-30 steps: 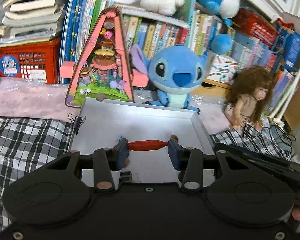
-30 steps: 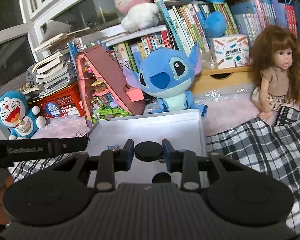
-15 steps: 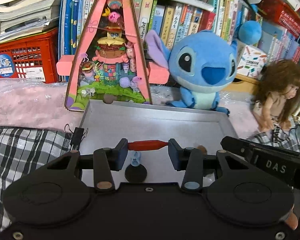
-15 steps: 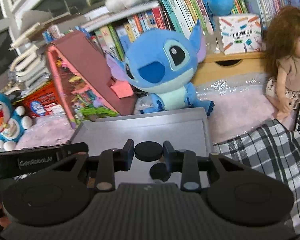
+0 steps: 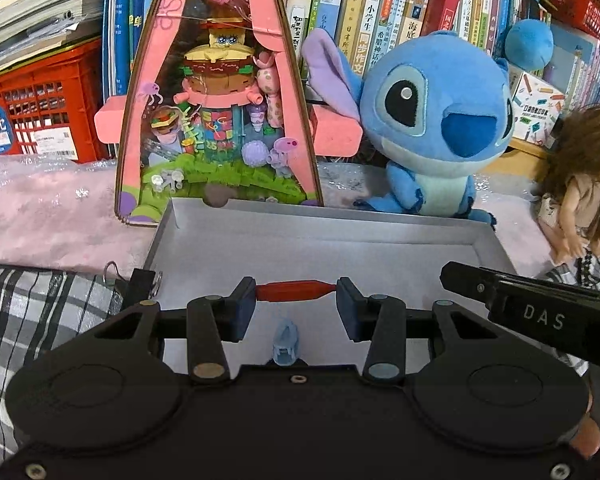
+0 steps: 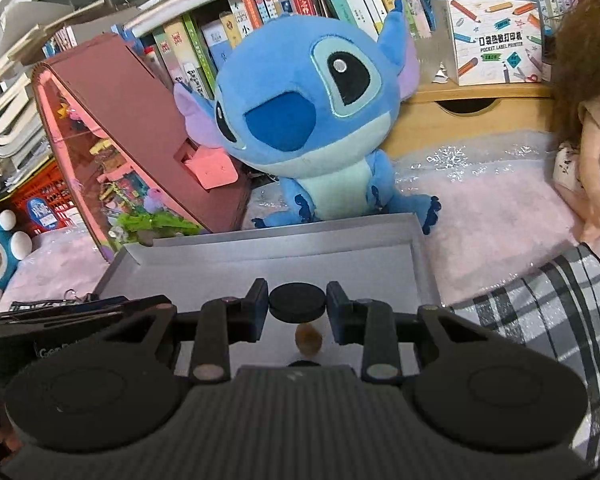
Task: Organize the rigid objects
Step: 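Lower and open the left tool to drop the crayon while the right tool releases the puck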
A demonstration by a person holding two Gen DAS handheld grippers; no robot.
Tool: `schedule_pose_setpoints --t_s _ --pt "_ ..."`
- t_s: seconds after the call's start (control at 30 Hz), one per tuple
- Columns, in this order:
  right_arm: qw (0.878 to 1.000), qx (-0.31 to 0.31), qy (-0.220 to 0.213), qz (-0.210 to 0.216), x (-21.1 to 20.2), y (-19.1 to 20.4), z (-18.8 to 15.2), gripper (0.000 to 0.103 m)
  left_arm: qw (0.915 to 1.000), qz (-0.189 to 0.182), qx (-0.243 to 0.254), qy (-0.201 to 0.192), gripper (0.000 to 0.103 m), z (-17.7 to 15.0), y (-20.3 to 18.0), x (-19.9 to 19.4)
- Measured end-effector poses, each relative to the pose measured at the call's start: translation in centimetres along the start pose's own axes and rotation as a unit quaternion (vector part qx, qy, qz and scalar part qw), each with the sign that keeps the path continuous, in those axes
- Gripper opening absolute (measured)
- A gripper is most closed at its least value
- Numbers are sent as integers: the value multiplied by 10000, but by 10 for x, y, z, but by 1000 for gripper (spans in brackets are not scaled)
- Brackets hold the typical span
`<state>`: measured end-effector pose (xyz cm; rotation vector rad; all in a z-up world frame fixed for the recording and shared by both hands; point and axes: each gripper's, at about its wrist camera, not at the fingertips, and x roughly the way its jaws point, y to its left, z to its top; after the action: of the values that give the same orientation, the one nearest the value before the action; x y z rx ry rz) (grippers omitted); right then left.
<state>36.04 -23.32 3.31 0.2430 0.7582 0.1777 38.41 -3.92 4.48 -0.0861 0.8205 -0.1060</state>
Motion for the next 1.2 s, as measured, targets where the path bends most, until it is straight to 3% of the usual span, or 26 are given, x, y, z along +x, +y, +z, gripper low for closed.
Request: schedule_pose_setpoints --t_s 1.2 --pt "9977 -510 164 -403 42 14 -6 37 9995 258 168 77 42 -9 2 30"
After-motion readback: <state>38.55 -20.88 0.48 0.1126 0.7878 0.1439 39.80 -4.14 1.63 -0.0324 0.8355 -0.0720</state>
